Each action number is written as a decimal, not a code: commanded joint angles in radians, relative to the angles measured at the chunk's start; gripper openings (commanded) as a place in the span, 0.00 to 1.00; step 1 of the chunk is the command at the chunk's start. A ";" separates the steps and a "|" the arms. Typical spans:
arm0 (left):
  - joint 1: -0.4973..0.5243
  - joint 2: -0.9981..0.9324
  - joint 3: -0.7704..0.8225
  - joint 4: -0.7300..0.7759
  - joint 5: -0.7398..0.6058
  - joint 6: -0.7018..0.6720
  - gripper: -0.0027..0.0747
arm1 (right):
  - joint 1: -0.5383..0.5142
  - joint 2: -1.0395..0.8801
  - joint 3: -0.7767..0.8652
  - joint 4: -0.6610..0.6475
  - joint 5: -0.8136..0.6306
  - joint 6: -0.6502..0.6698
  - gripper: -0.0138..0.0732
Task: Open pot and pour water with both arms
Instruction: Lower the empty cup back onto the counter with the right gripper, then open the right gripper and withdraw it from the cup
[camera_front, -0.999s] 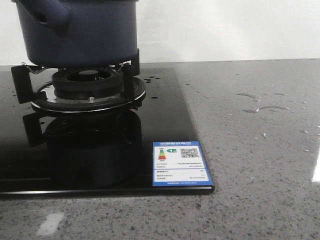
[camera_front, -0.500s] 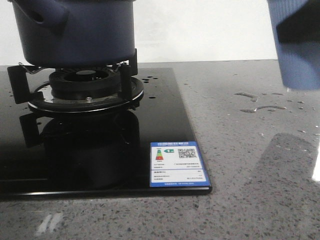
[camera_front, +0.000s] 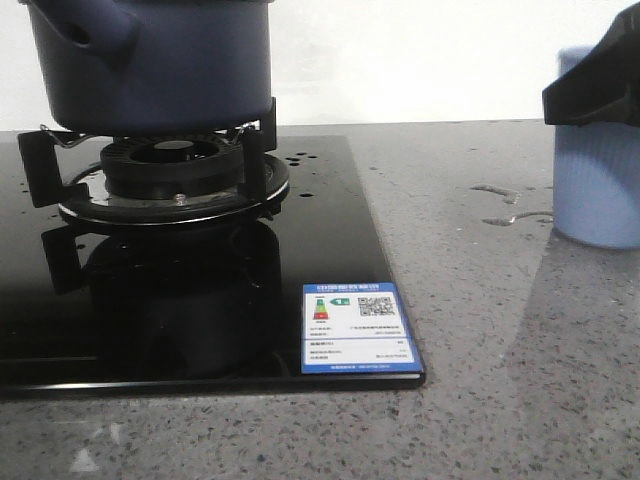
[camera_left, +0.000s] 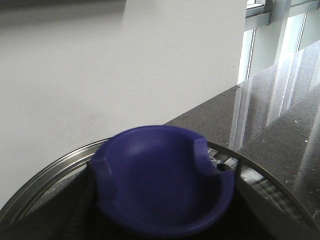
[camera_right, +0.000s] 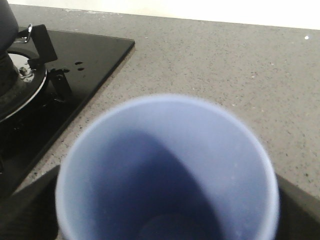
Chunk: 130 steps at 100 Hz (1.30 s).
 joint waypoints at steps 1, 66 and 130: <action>-0.008 -0.011 -0.034 -0.072 0.034 0.007 0.31 | -0.008 -0.018 -0.059 0.018 -0.068 0.001 0.91; -0.006 0.071 -0.036 -0.090 -0.076 0.060 0.31 | -0.008 -0.343 -0.171 0.008 -0.077 0.001 0.40; -0.006 0.050 -0.036 -0.155 -0.023 0.083 0.75 | -0.008 -0.363 -0.171 0.008 -0.060 0.025 0.39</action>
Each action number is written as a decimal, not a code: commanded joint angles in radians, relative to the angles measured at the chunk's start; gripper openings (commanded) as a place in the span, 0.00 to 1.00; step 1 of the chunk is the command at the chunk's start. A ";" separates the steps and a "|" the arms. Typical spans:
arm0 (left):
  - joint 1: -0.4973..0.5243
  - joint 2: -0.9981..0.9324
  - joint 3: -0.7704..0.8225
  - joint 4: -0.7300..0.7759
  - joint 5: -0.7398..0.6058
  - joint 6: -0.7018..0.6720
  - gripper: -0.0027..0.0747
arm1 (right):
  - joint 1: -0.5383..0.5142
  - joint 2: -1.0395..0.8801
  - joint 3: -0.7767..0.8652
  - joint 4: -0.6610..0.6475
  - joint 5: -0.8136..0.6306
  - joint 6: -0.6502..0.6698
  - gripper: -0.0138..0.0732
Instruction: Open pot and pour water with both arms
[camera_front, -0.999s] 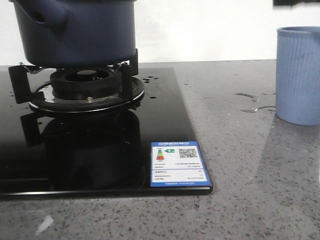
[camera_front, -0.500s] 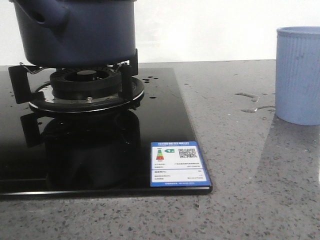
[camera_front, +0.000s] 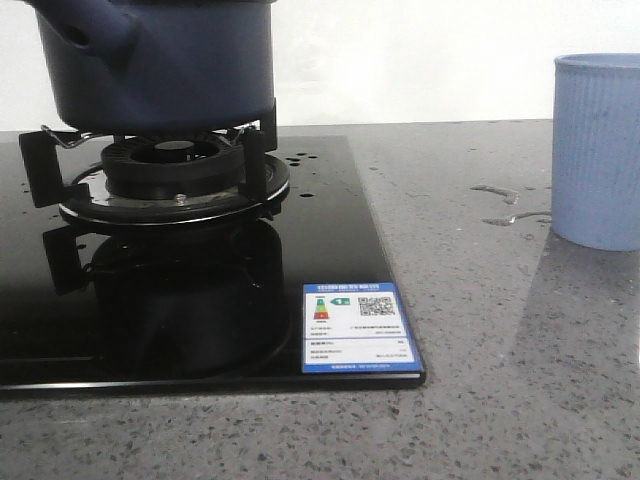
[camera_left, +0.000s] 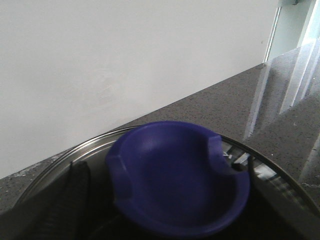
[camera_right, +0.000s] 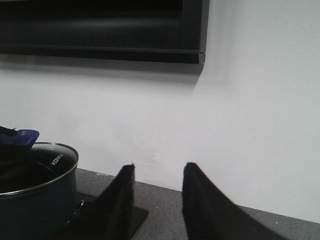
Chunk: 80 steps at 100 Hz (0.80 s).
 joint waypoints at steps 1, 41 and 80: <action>-0.006 -0.082 -0.031 -0.059 0.019 -0.004 0.75 | -0.008 -0.008 -0.035 0.007 -0.034 0.023 0.39; -0.006 -0.528 0.123 0.012 -0.200 -0.167 0.29 | -0.006 -0.188 0.030 0.007 0.172 0.092 0.16; -0.006 -1.087 0.621 0.104 -0.317 -0.169 0.01 | -0.002 -0.487 0.325 0.007 0.183 0.099 0.07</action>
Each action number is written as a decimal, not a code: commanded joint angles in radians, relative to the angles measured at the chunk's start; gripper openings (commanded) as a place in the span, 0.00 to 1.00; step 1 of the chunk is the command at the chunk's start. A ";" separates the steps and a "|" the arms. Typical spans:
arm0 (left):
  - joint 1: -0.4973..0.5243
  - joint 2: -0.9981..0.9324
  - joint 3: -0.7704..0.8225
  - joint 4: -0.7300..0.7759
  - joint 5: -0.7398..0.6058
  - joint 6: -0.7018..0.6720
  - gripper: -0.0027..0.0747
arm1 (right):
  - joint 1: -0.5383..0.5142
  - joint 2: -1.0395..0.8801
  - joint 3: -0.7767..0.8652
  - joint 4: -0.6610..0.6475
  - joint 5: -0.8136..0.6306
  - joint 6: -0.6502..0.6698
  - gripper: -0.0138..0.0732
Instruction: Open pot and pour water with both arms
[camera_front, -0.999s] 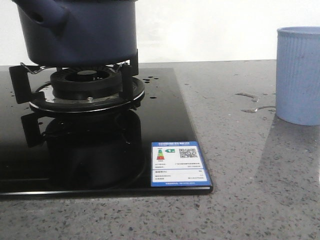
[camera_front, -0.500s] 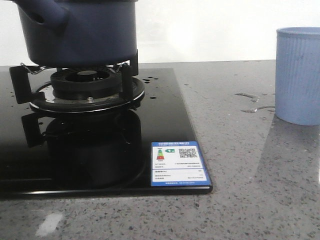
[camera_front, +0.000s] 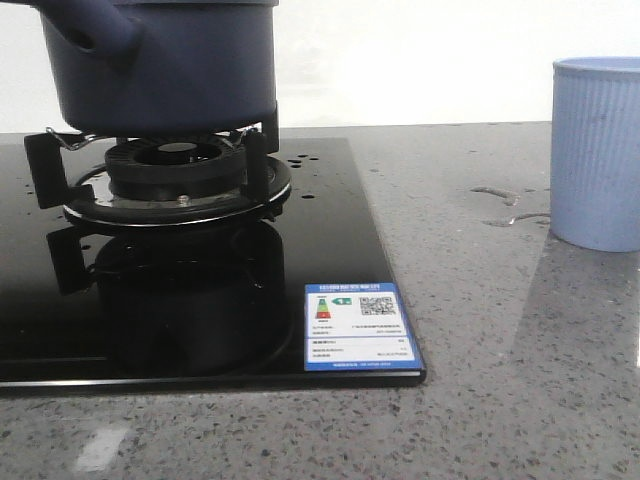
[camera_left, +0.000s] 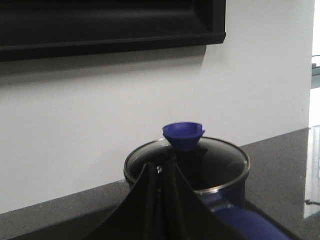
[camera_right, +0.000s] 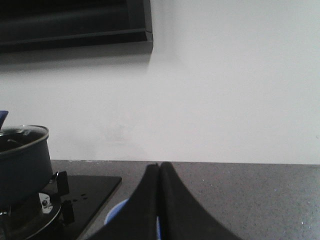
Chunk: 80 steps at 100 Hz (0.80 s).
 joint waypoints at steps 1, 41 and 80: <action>-0.006 -0.086 0.057 -0.025 -0.004 -0.012 0.01 | -0.001 -0.037 0.029 0.003 -0.036 0.009 0.07; -0.006 -0.220 0.160 -0.092 0.004 -0.012 0.01 | 0.010 -0.090 0.076 0.003 -0.048 0.018 0.07; -0.006 -0.220 0.160 -0.092 0.004 -0.012 0.01 | 0.010 -0.090 0.076 0.003 -0.048 0.018 0.07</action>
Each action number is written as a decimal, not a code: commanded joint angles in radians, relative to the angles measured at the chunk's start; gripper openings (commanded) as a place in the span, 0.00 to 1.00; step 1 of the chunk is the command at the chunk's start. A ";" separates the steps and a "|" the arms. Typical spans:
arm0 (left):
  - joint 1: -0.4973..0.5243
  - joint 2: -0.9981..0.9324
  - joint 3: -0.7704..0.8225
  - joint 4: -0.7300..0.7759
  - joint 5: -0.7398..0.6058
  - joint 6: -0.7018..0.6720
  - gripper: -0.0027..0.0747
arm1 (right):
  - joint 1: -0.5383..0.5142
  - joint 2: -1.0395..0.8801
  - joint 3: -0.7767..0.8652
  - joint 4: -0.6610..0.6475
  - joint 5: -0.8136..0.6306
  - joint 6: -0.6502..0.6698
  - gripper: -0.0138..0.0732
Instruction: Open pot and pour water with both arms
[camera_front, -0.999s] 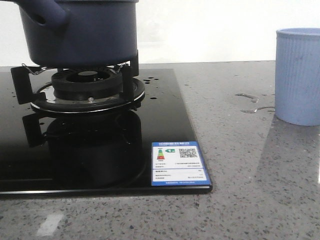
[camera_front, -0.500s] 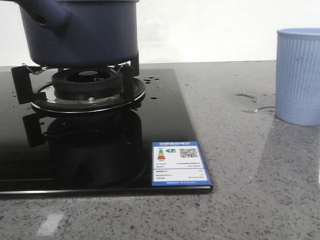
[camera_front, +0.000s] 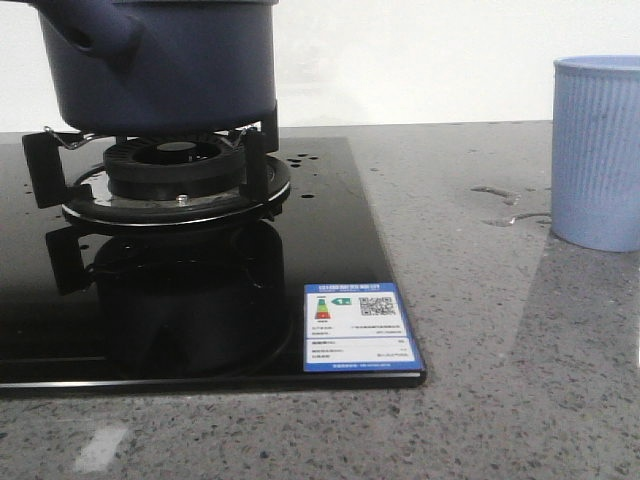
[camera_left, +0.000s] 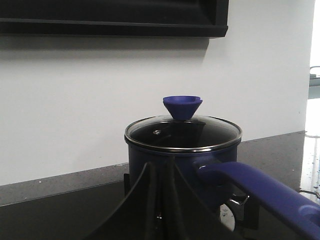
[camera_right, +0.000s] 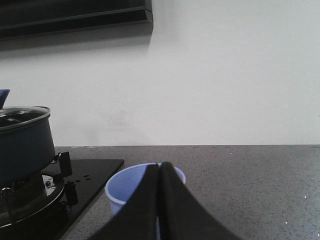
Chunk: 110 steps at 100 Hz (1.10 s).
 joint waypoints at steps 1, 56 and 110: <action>-0.006 0.008 -0.028 -0.023 0.018 -0.011 0.01 | 0.000 0.011 -0.027 0.001 -0.053 0.005 0.07; -0.006 0.008 -0.015 0.109 0.002 -0.017 0.01 | 0.000 0.011 -0.027 0.001 -0.053 0.005 0.07; 0.165 -0.038 0.100 1.435 -0.049 -1.237 0.01 | 0.000 0.011 -0.027 0.001 -0.053 0.005 0.07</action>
